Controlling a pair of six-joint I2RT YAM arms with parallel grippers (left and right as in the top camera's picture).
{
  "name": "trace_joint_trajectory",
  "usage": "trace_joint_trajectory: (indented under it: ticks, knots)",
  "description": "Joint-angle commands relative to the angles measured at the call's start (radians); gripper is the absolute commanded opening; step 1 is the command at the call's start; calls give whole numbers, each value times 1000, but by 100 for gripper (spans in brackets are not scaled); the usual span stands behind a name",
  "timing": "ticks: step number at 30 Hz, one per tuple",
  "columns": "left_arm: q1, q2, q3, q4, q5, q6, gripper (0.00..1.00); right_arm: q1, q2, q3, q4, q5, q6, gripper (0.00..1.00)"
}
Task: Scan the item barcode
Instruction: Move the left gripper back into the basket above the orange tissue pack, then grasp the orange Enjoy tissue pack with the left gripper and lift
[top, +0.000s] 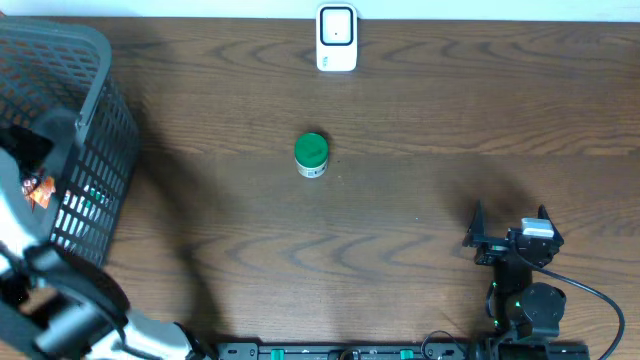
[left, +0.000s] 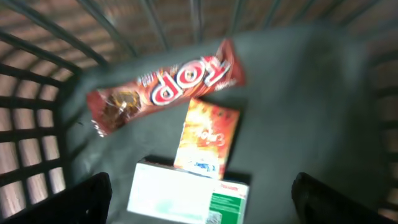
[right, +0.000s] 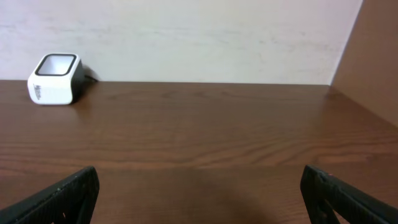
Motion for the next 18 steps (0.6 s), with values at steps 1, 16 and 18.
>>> trace_joint_trajectory:
  ticks: [1,16,18]
  knots:
    - [4,93,-16,-4,-13,35,93,10,-7,-1,-5,-5,-8,99]
    - [7,279,-17,72,-2,35,94,10,-7,-1,-5,-5,-7,99]
    - [7,298,-17,79,-1,35,94,10,-7,-1,-5,-5,-7,99]
